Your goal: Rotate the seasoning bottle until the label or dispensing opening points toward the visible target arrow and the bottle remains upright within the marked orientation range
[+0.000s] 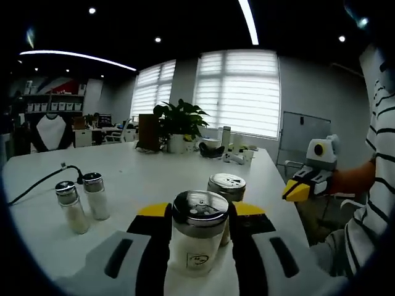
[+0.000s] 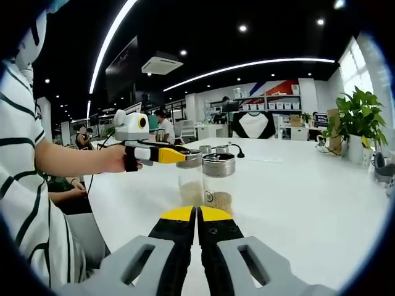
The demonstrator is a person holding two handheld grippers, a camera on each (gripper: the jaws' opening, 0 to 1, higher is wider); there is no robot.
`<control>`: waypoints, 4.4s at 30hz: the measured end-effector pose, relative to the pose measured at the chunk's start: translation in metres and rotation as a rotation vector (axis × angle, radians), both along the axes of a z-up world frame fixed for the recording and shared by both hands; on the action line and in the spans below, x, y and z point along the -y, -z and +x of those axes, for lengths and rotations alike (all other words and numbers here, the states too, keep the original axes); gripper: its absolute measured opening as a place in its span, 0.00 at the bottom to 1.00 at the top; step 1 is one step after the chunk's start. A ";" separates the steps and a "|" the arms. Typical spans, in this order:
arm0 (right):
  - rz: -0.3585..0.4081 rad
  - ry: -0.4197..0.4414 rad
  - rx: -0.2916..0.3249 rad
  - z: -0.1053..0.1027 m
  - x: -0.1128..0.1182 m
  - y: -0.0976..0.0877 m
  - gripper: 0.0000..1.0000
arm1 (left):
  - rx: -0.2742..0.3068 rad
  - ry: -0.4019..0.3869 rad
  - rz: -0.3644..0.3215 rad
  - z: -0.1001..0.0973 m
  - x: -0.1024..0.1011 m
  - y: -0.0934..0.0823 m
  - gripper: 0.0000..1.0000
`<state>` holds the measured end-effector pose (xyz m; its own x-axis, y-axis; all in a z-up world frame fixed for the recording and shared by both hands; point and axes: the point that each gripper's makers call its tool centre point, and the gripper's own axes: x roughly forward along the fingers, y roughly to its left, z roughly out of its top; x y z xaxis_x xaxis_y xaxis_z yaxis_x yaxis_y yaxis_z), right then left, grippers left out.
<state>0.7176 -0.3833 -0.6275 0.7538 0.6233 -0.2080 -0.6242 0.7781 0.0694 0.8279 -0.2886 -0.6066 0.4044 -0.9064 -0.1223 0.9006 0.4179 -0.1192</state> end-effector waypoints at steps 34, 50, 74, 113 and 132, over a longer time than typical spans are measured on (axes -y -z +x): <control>0.013 0.046 0.008 0.004 0.008 -0.001 0.00 | 0.049 -0.222 -0.016 0.002 -0.011 -0.006 0.49; 0.010 -0.030 0.000 -0.004 -0.007 -0.002 0.00 | -0.039 0.009 -0.096 0.003 -0.004 -0.005 0.45; 0.025 -0.005 -0.002 0.000 -0.003 -0.003 0.00 | -0.006 -0.014 -0.041 0.003 -0.001 0.001 0.39; 0.018 0.089 -0.002 0.007 0.019 0.001 0.00 | 0.049 -0.375 -0.043 0.001 -0.008 0.003 0.39; 0.011 0.063 0.000 0.005 0.014 0.001 0.00 | 0.054 -0.117 -0.014 -0.008 -0.013 -0.005 0.52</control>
<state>0.7227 -0.3969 -0.6282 0.7917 0.5768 -0.2012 -0.5739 0.8151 0.0783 0.8202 -0.2751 -0.6011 0.5128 -0.8543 -0.0850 0.8512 0.5188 -0.0788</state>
